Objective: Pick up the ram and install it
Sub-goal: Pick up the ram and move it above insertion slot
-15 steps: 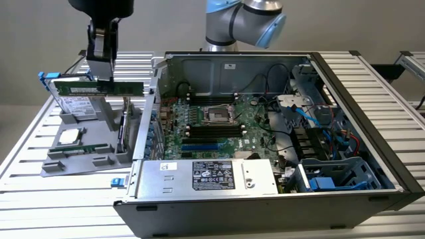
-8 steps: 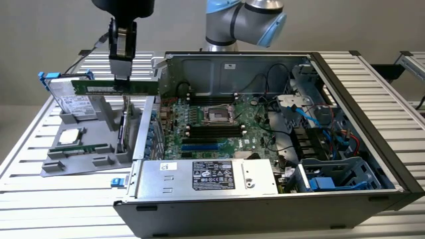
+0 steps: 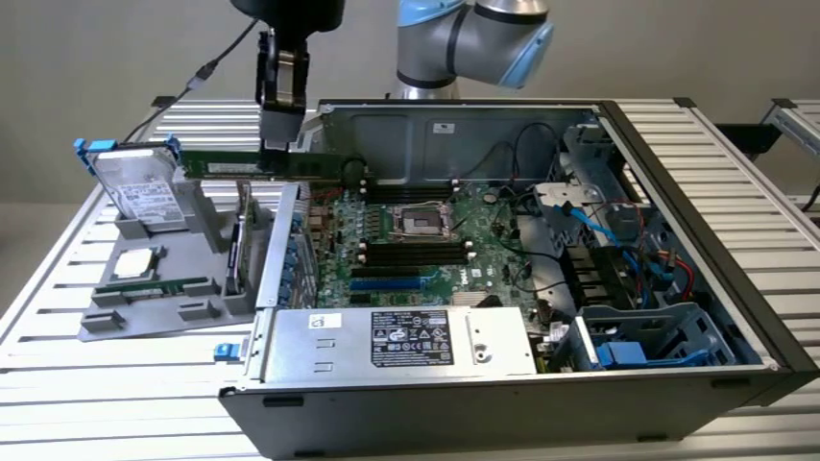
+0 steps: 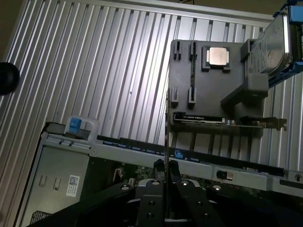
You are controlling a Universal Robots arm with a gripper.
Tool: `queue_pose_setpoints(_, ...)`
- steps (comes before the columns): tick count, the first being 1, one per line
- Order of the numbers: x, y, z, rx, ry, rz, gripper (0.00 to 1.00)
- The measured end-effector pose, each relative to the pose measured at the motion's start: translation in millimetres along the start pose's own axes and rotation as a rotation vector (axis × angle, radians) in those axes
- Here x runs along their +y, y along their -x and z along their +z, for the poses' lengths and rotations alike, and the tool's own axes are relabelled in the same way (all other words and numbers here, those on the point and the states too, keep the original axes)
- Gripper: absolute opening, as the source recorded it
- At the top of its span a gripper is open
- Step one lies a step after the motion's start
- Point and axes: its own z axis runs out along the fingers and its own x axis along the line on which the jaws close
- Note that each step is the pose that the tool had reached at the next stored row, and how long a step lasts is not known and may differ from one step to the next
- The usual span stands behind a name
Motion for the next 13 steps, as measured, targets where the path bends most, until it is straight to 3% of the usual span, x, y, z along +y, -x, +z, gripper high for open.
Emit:
queue_pose_setpoints(3, -5.4, -0.1, -0.8, -0.0052, -0.0006, 0.001, 0.14)
queue_pose_setpoints(5, -9.0, -0.4, -0.7, -0.0121, -0.0017, 0.002, 0.14)
queue_pose_setpoints(7, -12.8, -0.9, -0.5, -0.0245, -0.0037, 0.000, 0.14)
queue_pose_setpoints(13, -26.6, -2.5, 0.1, -0.0702, -0.0116, -0.009, 0.14)
